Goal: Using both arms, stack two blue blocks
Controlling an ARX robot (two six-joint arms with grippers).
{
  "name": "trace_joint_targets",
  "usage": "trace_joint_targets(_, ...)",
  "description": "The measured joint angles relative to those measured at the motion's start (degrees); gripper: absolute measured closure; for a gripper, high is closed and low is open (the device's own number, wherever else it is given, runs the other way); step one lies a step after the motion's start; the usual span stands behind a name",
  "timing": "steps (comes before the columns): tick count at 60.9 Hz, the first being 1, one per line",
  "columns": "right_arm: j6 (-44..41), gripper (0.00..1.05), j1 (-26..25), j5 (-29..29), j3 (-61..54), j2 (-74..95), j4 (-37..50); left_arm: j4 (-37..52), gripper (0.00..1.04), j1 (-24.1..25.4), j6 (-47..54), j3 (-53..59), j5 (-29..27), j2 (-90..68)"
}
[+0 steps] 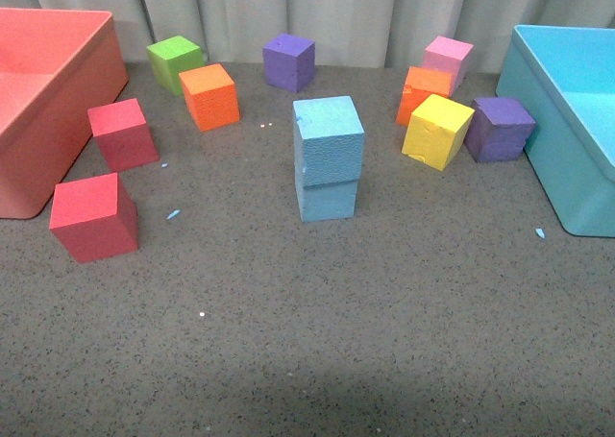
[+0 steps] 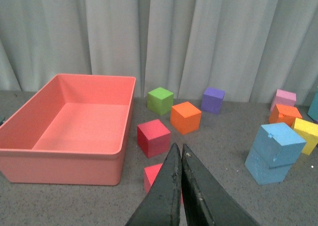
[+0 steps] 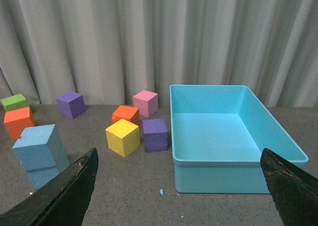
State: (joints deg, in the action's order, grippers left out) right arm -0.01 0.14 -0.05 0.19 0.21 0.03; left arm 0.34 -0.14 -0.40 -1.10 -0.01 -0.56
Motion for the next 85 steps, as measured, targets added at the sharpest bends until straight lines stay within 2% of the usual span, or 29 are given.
trace_joint_targets(5, 0.0, 0.09, 0.0, 0.0, 0.0, 0.0, 0.0, -0.2, 1.01, 0.0, 0.0, 0.0, 0.0, 0.2)
trace_joint_targets(13, 0.0, 0.09, 0.0, 0.0, 0.0, 0.0, 0.0, -0.2, 0.74, 0.0, 0.0, 0.0, 0.0, 0.3)
trace_joint_targets(37, 0.0, 0.09, 0.0, 0.0, 0.0, 0.0, 0.0, -0.2, 0.05, 0.0, 0.0, 0.0, 0.0, 0.3)
trace_joint_targets(85, 0.0, 0.09, 0.0, 0.0, 0.0, 0.0, 0.0, -0.2, 0.07, 0.0, 0.1, 0.0, 0.0, 0.3)
